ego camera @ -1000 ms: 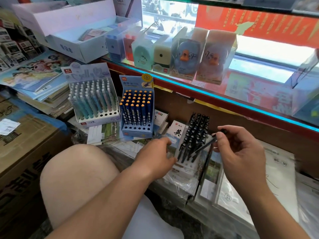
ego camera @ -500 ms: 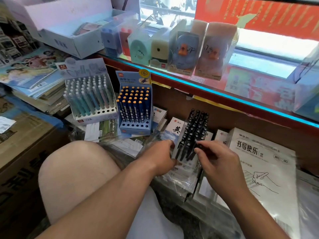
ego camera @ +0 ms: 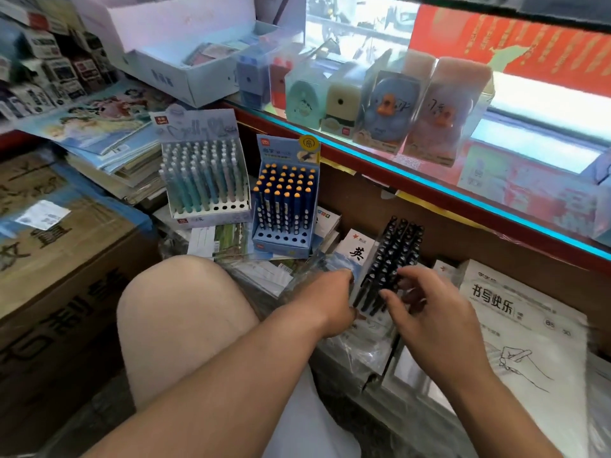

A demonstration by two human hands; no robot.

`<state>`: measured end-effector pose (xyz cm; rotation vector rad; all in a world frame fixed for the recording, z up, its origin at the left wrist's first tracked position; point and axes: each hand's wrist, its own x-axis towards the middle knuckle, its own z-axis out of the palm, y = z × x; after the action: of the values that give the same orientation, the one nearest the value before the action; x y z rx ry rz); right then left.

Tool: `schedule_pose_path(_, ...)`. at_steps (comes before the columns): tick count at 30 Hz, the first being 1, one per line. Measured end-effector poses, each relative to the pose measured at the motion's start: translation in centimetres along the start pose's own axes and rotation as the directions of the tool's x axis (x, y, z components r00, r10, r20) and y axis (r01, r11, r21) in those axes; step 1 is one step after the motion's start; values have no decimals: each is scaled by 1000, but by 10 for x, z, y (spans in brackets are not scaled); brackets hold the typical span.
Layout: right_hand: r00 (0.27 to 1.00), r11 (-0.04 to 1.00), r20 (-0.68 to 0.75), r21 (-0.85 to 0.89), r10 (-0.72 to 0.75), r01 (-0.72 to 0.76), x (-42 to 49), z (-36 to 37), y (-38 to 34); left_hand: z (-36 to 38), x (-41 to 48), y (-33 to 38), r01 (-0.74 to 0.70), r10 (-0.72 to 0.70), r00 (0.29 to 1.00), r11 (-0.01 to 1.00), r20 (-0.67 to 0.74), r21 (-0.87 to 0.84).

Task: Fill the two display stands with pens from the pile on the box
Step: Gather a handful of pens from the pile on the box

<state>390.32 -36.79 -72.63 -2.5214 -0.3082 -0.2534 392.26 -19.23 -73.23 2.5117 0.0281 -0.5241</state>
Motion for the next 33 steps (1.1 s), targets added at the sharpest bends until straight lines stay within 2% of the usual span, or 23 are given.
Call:
schedule_pose_path(4, 995, 995, -7, -9, -97, 97, 11, -15, -26, -22, -15, 0, -6, 11, 992, 999, -127, 42)
schedule_pose_path(7, 975, 975, 49, 42, -218, 216, 31, -17, -57, -67, -33, -10, 19, -4, 963, 998, -269, 53)
schedule_pose_path(11, 919, 924, 149, 172, -366, 341, 72, 7, -115, -144, -72, -59, 117, -93, 870, 993, -485, 21)
schedule_pose_path(14, 845, 866, 218, 243, -488, 438, 102, 40, -174, -191, -113, -119, 235, -232, 800, 970, -553, -68)
schedule_pose_path(17, 731, 800, 330, 299, -598, 520, 122, 83, -243, -219, -159, -188, 399, -407, 722, 906, -559, -144)
schedule_pose_path(21, 511, 707, 521, 299, -683, 641, 137, 152, -332, -237, -211, -279, 595, -602, 586, 774, -543, -216)
schedule_pose_path(23, 421, 650, 574, 277, -703, 708, 137, 189, -372, -238, -231, -319, 647, -670, 519, 714, -531, -267)
schedule_pose_path(25, 364, 607, 607, 256, -706, 752, 136, 227, -407, -233, -246, -356, 674, -725, 457, 660, -515, -331)
schedule_pose_path(28, 331, 601, 655, 238, -679, 763, 135, 285, -448, -216, -254, -404, 712, -778, 386, 593, -496, -376)
schedule_pose_path(33, 412, 671, 671, 175, -617, 721, 144, 363, -486, -200, -240, -454, 796, -827, 373, 518, -420, -312)
